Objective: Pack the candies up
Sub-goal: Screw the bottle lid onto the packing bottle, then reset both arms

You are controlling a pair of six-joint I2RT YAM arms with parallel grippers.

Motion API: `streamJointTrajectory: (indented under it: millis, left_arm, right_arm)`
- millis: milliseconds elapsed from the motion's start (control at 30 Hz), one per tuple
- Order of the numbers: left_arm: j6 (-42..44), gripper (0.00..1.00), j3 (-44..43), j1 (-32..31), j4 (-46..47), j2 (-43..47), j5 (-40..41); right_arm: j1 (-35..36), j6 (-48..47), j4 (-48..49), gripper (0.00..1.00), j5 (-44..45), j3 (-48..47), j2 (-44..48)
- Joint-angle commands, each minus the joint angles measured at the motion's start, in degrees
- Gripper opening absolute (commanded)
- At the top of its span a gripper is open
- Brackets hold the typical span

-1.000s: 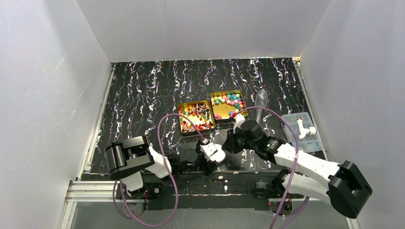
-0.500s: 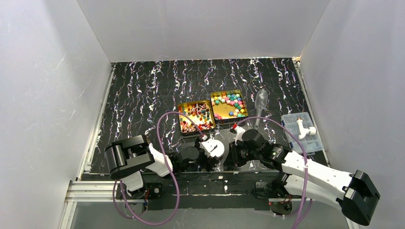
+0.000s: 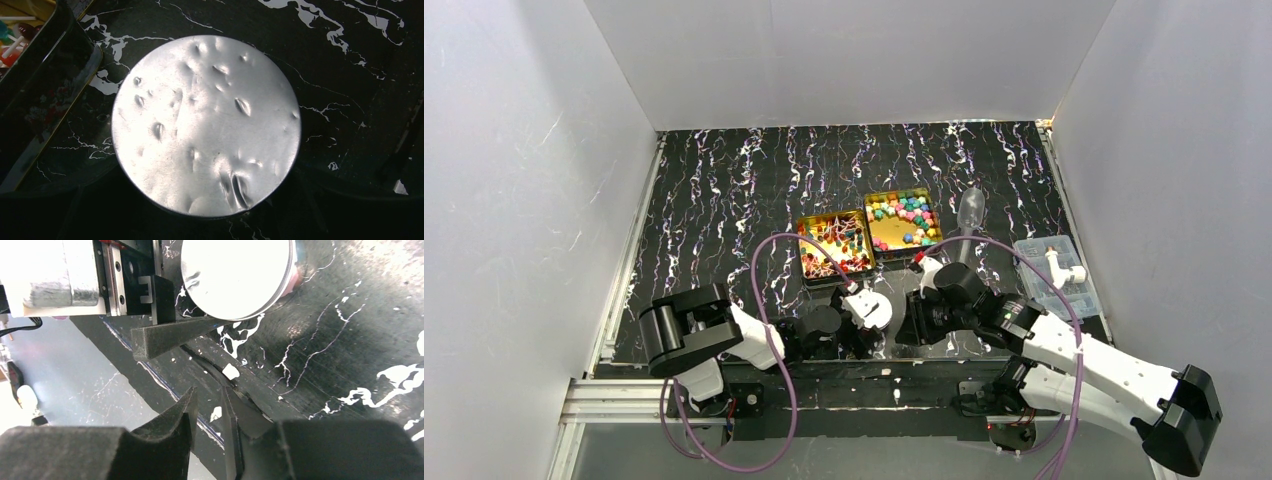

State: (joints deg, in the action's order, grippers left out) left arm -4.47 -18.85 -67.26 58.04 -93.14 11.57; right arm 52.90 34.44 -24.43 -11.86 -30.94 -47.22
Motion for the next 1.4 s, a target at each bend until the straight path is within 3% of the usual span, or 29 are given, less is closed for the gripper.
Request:
streamJointTrajectory:
  millis: [0, 167, 200, 233, 600, 933, 967, 1200, 1367]
  left_arm:
    - [1.99, 0.66, 0.52, 0.64, -8.92, 2.29, 1.44]
    - [2.19, 0.77, 1.01, 0.64, -11.42, 5.68, 1.0]
    - [2.49, 0.92, 0.97, 0.64, -12.3, 6.41, 0.41]
    - [2.72, 0.98, 0.86, 0.6, -13.32, 7.11, -0.21]
    - [1.71, 0.98, 1.89, 0.64, -24.04, 16.52, -2.28]
    - [-2.16, 0.98, -1.38, 0.64, -43.61, 32.18, -2.81]
    - [-2.63, 0.98, -2.23, 0.63, -46.12, 33.62, -2.89]
    - [-7.7, 0.98, -12.15, 0.64, -62.56, 39.3, 0.02]
    - [-10.9, 0.98, -24.66, 0.73, -78.55, 36.74, 5.24]
  right_arm:
    - [0.27, -3.43, -3.56, 0.35, 4.06, -5.35, -0.23]
    - [0.27, -5.73, -5.11, 0.39, 6.03, -8.27, -1.4]
    - [0.27, -6.04, -5.18, 0.39, 6.17, -8.72, -1.85]
    - [0.27, -6.24, -5.19, 0.39, 6.21, -9.07, -2.11]
    - [0.19, -7.32, -5.22, 0.5, 8.36, -12.15, -4.07]
    - [0.18, -10.82, -8.47, 0.9, 14.98, -17.92, -5.72]
    - [0.18, -11.35, -8.7, 0.97, 15.4, -18.61, -6.08]
    - [0.03, -13.22, -9.78, 0.98, 18.15, -22.99, -8.81]
    - [-0.09, -14.2, -11.33, 0.98, 20.09, -27.24, -11.9]
